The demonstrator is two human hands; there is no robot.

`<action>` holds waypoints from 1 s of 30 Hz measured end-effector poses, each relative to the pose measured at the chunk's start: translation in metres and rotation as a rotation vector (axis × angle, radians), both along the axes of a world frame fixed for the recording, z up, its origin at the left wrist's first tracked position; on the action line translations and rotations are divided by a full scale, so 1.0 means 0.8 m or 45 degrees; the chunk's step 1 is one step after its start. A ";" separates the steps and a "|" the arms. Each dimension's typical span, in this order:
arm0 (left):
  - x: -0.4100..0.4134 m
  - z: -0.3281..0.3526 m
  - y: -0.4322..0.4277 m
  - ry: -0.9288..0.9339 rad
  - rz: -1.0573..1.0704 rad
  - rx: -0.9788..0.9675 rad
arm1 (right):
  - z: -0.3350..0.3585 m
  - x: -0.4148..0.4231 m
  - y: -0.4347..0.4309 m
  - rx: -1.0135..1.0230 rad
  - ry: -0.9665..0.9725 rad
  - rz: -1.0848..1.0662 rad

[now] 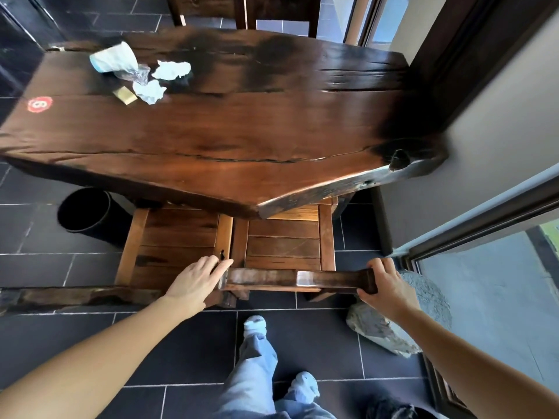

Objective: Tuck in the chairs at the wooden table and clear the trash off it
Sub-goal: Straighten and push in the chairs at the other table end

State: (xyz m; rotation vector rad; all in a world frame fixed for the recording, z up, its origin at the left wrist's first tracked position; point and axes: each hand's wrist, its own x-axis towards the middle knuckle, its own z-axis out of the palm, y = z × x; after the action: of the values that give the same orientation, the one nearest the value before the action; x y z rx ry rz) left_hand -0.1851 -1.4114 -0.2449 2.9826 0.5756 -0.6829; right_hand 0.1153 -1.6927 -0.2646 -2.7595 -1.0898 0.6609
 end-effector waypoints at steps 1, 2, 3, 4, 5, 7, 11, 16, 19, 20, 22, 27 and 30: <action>0.003 0.001 -0.001 -0.014 -0.011 0.025 | 0.001 0.001 0.000 -0.007 0.018 0.004; 0.005 0.002 0.000 -0.035 0.003 0.034 | 0.001 0.002 0.001 -0.012 0.030 0.006; 0.006 0.003 0.001 -0.055 0.037 0.032 | 0.001 0.001 0.001 -0.017 0.034 0.004; 0.005 0.003 0.003 -0.075 0.075 0.018 | 0.001 -0.001 0.002 -0.020 0.027 -0.001; 0.003 0.004 0.004 -0.097 0.102 -0.007 | 0.002 -0.003 0.004 -0.025 0.014 -0.010; 0.000 0.004 0.004 -0.118 0.127 -0.071 | 0.002 -0.010 0.006 -0.038 -0.001 -0.048; -0.003 0.005 0.003 -0.167 0.166 -0.122 | 0.003 -0.014 0.007 -0.027 0.044 -0.103; -0.010 0.006 0.001 -0.200 0.142 -0.153 | -0.001 -0.018 0.002 -0.041 0.061 -0.133; -0.020 0.000 0.003 -0.177 0.083 -0.110 | 0.000 -0.023 -0.002 -0.070 0.085 -0.132; -0.023 -0.002 0.004 -0.171 0.060 -0.094 | 0.000 -0.024 -0.004 -0.073 0.095 -0.125; -0.027 -0.003 0.000 -0.165 0.016 -0.088 | 0.000 -0.027 -0.011 -0.062 0.133 -0.122; -0.035 -0.011 -0.003 -0.163 0.003 -0.205 | 0.009 -0.038 -0.020 -0.012 0.153 -0.151; -0.033 -0.004 0.006 -0.103 -0.117 -0.269 | 0.014 -0.036 -0.016 -0.135 0.130 -0.177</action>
State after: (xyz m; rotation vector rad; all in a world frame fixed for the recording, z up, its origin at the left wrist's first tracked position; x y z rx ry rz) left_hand -0.2118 -1.4067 -0.2482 2.8367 0.3402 -0.5850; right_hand 0.0861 -1.7055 -0.2536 -2.8216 -0.8578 0.8528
